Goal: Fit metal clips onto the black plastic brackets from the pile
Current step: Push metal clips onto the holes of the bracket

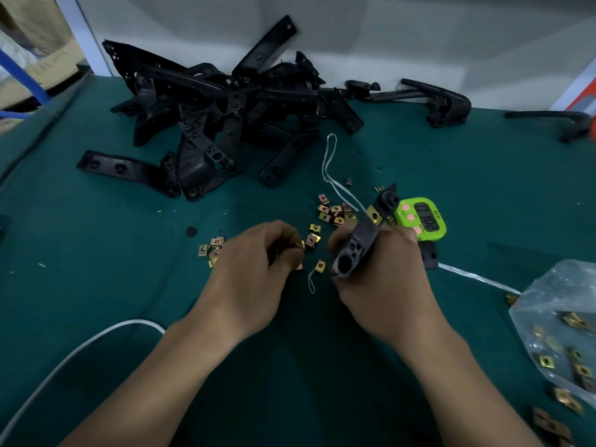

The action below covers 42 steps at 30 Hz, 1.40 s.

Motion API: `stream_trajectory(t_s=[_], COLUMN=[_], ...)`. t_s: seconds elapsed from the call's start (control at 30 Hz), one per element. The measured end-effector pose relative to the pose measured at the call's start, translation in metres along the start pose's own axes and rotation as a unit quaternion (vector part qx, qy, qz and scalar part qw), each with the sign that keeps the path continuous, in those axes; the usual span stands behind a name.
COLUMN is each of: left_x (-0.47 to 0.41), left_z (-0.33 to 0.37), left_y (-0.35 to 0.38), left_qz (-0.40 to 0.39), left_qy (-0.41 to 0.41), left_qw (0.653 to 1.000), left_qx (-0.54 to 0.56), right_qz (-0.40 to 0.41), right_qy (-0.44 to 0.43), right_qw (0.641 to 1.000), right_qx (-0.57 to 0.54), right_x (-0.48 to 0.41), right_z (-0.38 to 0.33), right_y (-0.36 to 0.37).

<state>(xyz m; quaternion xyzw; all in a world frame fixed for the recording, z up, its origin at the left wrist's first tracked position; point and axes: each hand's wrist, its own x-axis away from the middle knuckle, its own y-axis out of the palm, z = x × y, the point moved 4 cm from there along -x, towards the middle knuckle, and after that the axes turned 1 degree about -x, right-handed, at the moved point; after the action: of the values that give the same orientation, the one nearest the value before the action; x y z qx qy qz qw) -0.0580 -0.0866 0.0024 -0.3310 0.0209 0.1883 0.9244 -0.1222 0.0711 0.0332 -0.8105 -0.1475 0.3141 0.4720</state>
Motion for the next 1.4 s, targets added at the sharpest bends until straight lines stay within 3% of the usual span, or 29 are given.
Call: stream_trajectory(t_s=[0.13,0.3,0.43,0.83,1.03,1.4], left_x=[0.001,0.001,0.004,0.002,-0.002,0.0], left_z=[0.004,0.001,0.004,0.01,0.007,0.009], left_y=[0.003,-0.002,-0.006,0.002,0.01,0.011], left_qz=[-0.004,0.047,0.065,0.003,-0.023,-0.036], left_qy=[0.021,-0.034,-0.028,-0.024,-0.075,-0.079], left_qw=[0.999,0.991,0.986,0.973,0.936,0.939], left_qx=[0.026,0.117,0.149,0.228,0.343,0.332], right_qz=[-0.009,0.011,-0.003,-0.01,-0.007,-0.025], right_qy=[-0.006,0.005,0.001,-0.019,-0.012,-0.015], right_qw=[0.999,1.0,0.999,0.998,0.999,0.999], right_qx=[-0.05,0.016,0.039,0.066,0.043,0.032], right_x=[0.002,0.002,0.002,0.003,0.003,0.003], right_z=[-0.001,0.01,0.013,0.015,0.016,0.012], right_y=[0.003,0.003,0.005,0.015,0.015,0.018])
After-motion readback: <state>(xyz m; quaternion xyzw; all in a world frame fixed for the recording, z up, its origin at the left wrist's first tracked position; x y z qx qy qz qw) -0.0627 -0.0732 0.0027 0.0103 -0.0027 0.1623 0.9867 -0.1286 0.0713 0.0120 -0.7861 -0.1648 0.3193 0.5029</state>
